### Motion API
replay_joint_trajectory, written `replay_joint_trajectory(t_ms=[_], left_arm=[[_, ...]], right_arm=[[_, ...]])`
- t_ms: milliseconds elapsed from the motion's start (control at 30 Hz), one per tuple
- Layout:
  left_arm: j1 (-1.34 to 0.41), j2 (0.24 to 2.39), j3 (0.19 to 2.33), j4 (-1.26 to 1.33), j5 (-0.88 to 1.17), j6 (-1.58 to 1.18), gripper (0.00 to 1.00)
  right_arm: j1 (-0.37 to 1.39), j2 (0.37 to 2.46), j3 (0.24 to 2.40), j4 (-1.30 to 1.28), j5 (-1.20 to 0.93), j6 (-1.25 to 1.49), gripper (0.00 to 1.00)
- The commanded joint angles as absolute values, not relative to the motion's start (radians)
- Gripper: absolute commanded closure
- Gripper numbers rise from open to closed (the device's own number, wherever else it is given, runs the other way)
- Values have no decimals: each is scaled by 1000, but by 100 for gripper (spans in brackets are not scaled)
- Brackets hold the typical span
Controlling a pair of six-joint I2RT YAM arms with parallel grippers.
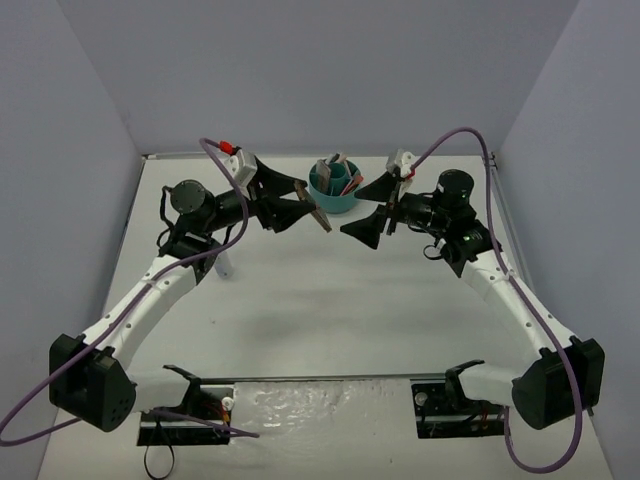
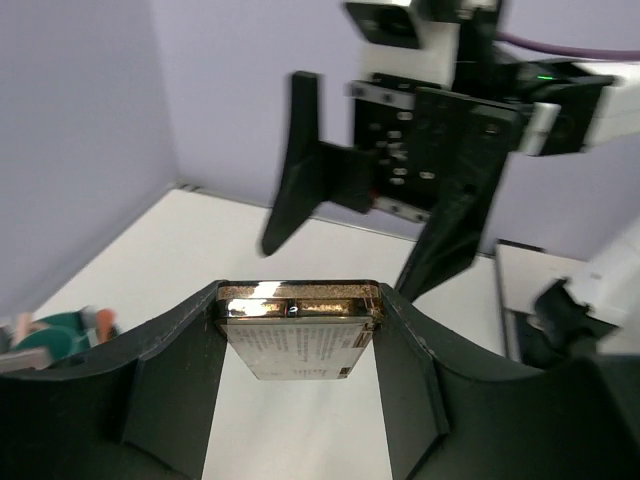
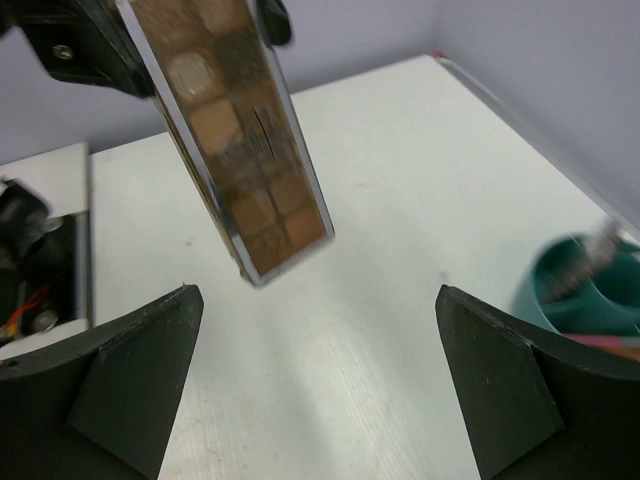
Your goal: Organize the makeup
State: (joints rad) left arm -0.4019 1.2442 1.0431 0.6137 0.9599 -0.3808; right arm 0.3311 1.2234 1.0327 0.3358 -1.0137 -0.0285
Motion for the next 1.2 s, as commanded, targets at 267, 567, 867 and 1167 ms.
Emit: replay_joint_trajectory(t_ms=[267,567,867,1167], left_arm=[[-382,1520,1188,769,568,-158,87],[-359,1788,1383,874,601,-154,87],[-331,1951,1525,828,652,-150,87],[-321,2041,1634,734,707,-126,87]], right_arm=[[298,922,811,316,-348,89,0],[295,884,789,314,-293,98,0],[296,876,770,324,-311,90,0],[297,895,761,341,-357,88,0]])
